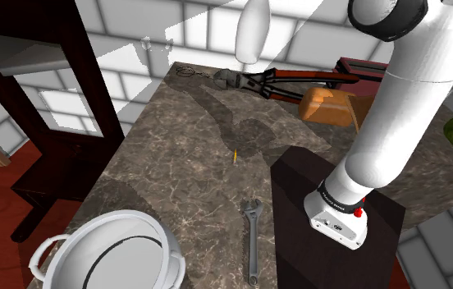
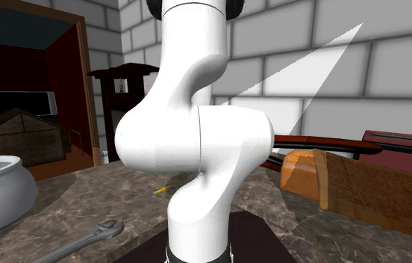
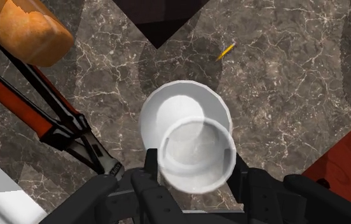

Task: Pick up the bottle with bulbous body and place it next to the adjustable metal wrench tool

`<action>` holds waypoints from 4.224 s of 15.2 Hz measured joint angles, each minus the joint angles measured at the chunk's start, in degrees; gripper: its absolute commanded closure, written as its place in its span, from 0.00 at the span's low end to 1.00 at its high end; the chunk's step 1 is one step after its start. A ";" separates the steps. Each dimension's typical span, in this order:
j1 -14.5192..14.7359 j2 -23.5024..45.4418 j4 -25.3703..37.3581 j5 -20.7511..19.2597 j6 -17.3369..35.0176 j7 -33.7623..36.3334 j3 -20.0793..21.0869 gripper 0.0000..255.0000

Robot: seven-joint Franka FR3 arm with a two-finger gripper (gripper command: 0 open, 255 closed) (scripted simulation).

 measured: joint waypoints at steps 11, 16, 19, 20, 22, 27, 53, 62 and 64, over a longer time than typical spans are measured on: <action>5.74 -14.22 -15.94 -0.88 1.71 8.41 3.26 1.00; 8.56 -21.86 -24.49 -0.19 2.67 14.84 6.59 1.00; 9.94 -26.52 -29.75 0.64 3.30 18.58 8.68 1.00; 10.45 -27.57 -30.71 1.07 3.23 20.07 9.56 1.00; 11.32 -29.58 -32.41 1.93 2.99 22.77 11.17 1.00; 13.41 -34.16 -36.76 4.63 3.14 29.83 15.51 1.00; 20.59 -32.74 -30.21 17.79 5.05 71.60 46.21 1.00; 21.66 -33.78 -35.73 18.97 10.67 74.43 49.41 1.00; 21.84 -34.81 -38.20 19.37 12.17 73.63 49.03 1.00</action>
